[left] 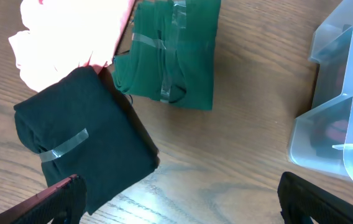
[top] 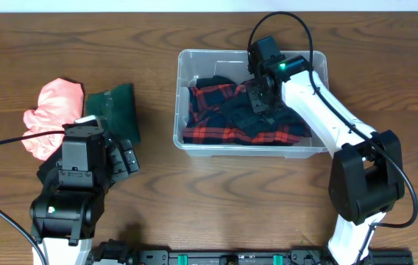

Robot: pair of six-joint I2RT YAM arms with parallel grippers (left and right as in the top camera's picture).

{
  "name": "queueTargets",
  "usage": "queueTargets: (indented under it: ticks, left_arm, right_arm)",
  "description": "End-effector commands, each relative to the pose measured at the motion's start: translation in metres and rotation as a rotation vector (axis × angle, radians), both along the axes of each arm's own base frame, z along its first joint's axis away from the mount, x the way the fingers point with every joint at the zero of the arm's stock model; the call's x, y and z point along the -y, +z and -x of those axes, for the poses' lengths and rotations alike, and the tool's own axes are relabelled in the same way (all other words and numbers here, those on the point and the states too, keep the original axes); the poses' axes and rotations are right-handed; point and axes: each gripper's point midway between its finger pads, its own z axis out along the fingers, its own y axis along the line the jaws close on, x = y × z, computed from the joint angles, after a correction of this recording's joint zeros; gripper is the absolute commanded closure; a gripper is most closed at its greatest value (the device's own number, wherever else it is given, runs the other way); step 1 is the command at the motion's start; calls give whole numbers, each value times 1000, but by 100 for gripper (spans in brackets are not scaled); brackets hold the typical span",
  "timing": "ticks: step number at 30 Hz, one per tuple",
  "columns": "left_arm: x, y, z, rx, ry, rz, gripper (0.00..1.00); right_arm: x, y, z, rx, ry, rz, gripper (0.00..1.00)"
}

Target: Pack container

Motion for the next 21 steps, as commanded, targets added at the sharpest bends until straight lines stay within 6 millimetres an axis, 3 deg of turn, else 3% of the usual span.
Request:
queueTargets:
  ticks: [1,5,10,11,13,16,18,21]
  left_arm:
    - [-3,6,-1,14,15,-5,2]
    - [-3,6,-1,14,15,-5,2]
    - [-3,6,-1,14,15,-5,2]
    - [-3,6,-1,14,15,-5,2]
    - [-3,6,-1,14,15,-5,2]
    - [-3,6,-1,14,15,-5,2]
    - [-3,6,-1,14,15,-5,2]
    - [-3,6,-1,14,15,-5,2]
  right_arm:
    - [-1,-35,20,-112,-9,-1,64]
    - [-1,-9,13,-41,-12,-18,62]
    - [6,48,4,116,-4,-37,54]
    - [7,64,3,158,0,-49,50]
    - [11,94,1,235,-2,-76,32]
    - [29,139,0,351,-41,-114,1]
    - [50,160,2,399,-86,-124,1]
    - [92,176,9,415,-188,-117,1]
